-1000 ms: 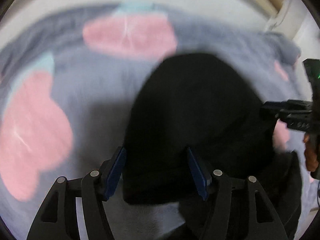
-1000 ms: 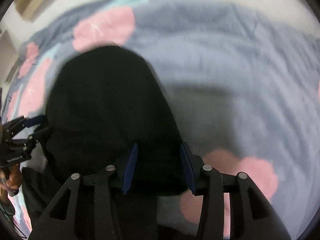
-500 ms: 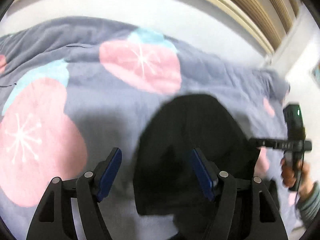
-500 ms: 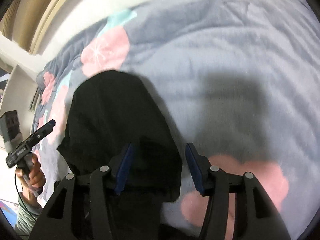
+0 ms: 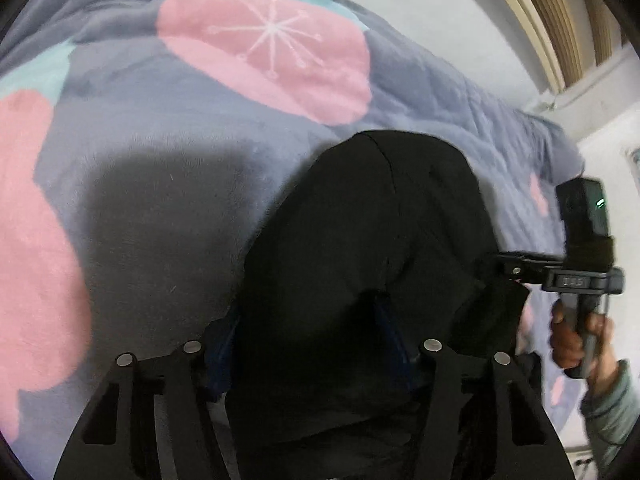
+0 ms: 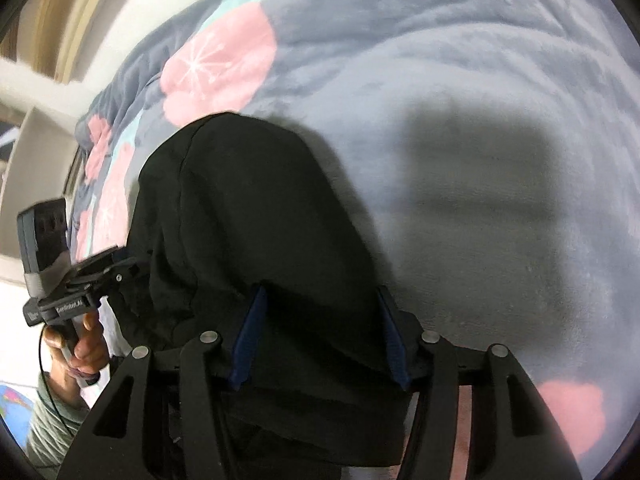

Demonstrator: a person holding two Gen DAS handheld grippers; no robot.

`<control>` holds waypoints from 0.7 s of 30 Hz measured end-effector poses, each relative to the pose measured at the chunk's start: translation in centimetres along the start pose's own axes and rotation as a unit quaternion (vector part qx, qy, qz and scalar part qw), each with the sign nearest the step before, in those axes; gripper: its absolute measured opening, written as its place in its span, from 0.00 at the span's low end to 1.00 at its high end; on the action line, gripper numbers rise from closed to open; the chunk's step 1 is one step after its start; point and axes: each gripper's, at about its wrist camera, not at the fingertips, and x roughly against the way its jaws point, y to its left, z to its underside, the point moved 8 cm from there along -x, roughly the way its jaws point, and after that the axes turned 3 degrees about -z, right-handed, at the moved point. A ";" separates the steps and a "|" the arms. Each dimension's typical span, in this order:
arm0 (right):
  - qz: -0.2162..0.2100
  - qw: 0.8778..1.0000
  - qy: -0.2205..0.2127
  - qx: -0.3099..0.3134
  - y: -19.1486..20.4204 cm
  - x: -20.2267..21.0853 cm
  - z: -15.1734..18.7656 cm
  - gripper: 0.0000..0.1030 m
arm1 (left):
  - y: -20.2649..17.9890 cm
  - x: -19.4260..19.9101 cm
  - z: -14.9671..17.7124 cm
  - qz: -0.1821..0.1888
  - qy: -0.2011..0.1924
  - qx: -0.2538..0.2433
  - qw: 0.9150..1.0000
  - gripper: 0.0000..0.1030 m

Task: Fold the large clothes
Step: 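Lift the hood with both tools and fold it over toward the hem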

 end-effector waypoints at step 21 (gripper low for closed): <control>0.068 0.973 -0.161 0.154 9.3 15.4 8.5 0.16 | -6.7 17.5 5.0 0.016 -0.144 -0.093 0.985 0.14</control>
